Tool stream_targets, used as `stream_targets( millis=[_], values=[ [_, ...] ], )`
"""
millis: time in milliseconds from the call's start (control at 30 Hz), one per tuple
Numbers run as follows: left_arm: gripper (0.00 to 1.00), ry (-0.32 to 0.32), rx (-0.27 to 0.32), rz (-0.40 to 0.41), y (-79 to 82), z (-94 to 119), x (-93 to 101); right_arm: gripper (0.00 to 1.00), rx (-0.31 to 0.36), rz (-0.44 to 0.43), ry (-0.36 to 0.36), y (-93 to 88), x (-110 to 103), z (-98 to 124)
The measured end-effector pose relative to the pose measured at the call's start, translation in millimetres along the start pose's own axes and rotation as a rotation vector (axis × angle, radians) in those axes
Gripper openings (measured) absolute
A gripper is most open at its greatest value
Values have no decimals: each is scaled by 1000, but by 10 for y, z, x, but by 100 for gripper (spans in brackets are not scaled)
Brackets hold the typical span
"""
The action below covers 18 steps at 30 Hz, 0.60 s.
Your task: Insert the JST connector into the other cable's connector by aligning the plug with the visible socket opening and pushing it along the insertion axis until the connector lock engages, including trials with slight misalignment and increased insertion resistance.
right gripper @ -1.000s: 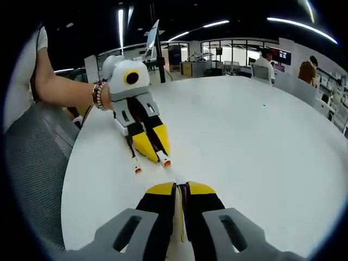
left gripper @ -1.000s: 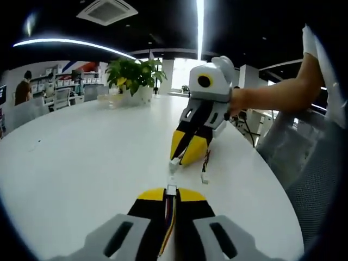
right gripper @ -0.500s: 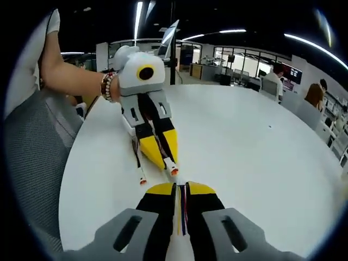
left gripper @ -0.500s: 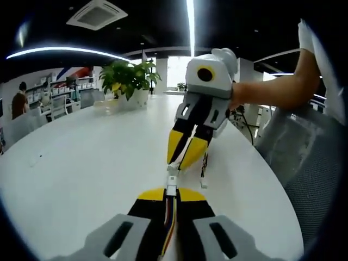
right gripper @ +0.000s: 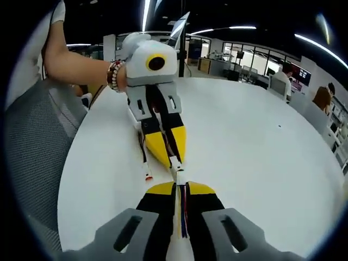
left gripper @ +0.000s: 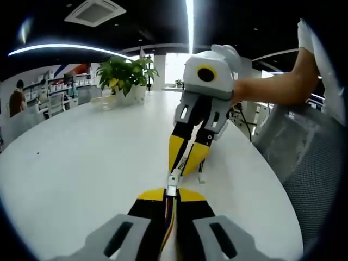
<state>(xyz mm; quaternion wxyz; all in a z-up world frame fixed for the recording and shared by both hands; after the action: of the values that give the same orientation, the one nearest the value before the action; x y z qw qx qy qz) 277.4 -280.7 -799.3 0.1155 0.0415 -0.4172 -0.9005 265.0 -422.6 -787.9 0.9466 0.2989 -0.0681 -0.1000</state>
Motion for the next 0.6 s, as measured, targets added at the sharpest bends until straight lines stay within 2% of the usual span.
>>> stream_targets(
  millis=[200,333,600],
  values=[
    [0,-3,-42,-43,-8,-36,40,4,-47,40,4,-7,-32,-33],
    [0,0,-96,-115,2,-50,62,4,-86,84,3,6,-58,-58],
    [0,-5,-124,-185,22,-58,89,4,-125,132,1,16,-75,-44]
  ],
)
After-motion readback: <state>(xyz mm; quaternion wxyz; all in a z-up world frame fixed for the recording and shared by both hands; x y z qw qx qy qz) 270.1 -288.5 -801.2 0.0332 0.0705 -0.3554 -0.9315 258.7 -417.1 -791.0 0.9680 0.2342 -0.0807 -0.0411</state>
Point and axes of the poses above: the point that each gripper's makers call its tool centre point, and the gripper's own axes: z roughly backward along the fingers, x roughly to its right, y roughly out of its top, the point moved 8 cm from there along z, roughly backward along the fingers, and after that the axes turned 15 degrees about -x, right-handed, at the moved point
